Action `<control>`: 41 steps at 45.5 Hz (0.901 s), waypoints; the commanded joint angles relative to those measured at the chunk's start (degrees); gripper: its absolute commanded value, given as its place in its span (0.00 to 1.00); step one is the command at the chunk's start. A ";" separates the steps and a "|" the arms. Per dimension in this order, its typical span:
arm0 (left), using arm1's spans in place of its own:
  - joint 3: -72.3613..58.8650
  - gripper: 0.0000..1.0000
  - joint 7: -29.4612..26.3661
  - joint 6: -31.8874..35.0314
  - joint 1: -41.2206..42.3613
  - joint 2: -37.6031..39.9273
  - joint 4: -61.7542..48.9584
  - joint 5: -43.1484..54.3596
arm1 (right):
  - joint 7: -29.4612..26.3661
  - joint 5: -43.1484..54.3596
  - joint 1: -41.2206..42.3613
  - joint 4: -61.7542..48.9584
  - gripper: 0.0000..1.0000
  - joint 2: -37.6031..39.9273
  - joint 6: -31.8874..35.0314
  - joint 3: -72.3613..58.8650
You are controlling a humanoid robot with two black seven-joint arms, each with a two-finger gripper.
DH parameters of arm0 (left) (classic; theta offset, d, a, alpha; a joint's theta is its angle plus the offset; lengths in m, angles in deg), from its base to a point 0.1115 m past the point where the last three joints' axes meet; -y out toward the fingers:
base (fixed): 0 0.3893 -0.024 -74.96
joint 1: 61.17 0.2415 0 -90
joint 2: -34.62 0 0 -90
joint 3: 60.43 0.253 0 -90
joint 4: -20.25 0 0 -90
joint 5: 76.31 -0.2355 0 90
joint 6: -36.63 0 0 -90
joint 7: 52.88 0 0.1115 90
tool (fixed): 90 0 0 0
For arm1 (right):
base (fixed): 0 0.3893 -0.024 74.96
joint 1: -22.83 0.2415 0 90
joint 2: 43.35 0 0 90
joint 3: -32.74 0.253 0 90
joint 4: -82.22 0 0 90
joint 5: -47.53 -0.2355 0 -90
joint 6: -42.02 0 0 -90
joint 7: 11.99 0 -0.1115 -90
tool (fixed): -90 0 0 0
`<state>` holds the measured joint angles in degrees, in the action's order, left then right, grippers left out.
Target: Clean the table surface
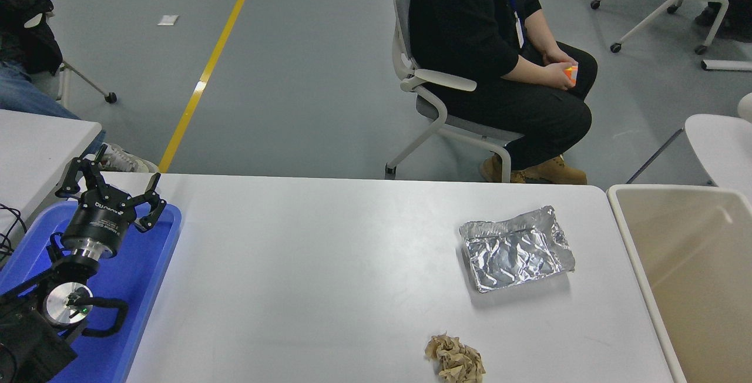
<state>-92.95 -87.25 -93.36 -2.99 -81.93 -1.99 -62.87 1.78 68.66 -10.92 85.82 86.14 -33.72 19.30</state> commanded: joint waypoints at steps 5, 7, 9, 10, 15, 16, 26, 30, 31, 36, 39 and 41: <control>0.00 1.00 0.00 0.00 0.00 -0.08 0.01 0.00 | -6.66 0.40 -6.58 -1.58 0.00 -0.11 -0.19 -0.18; 0.00 1.00 0.00 0.00 0.00 0.01 0.01 0.00 | -6.66 0.40 -7.37 -1.58 0.00 -0.20 -0.28 -0.18; 0.00 1.00 0.00 0.00 0.00 0.01 0.01 0.00 | -6.74 0.32 -8.08 -1.58 0.00 -0.46 -0.37 -0.18; 0.00 1.00 0.00 0.00 0.00 0.01 0.01 0.00 | -6.66 0.32 -8.43 -1.58 0.00 -0.81 -0.46 -0.18; 0.00 1.00 0.00 0.00 0.00 0.01 0.01 0.00 | -6.74 0.23 -10.63 -1.58 0.00 -1.61 -1.51 -0.18; 0.00 1.00 0.00 0.00 0.00 0.01 0.01 0.00 | -6.74 0.23 -11.06 -1.58 0.00 -1.70 -2.03 -0.27; 0.00 1.00 0.00 0.00 0.00 0.01 0.01 0.00 | -6.83 -0.12 -16.78 -6.58 0.00 -8.28 -3.71 0.08; 0.00 1.00 0.00 0.00 0.00 0.01 0.01 0.00 | -6.83 -0.04 -18.27 -6.94 0.00 -10.31 -4.85 0.17; 0.00 1.00 0.00 0.00 0.00 0.01 0.01 0.00 | -6.92 -0.12 -18.54 -7.02 0.00 -10.57 -5.20 0.08; 0.00 1.00 0.00 0.00 0.00 0.01 0.01 0.00 | -7.01 -0.04 -19.59 -6.94 0.00 -12.33 -7.05 -0.10; 0.00 1.00 0.00 0.00 0.00 0.01 0.01 0.00 | -7.01 -0.04 -20.38 -7.03 0.00 -13.47 -7.49 -0.01; 0.00 1.00 0.00 0.00 0.00 0.01 0.01 0.00 | -7.01 -0.04 -20.82 -7.03 0.00 -14.00 -7.84 -0.09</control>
<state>-92.95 -87.25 -93.36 -2.99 -81.93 -1.98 -62.87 -5.05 68.64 -28.76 79.64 75.87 -39.36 19.29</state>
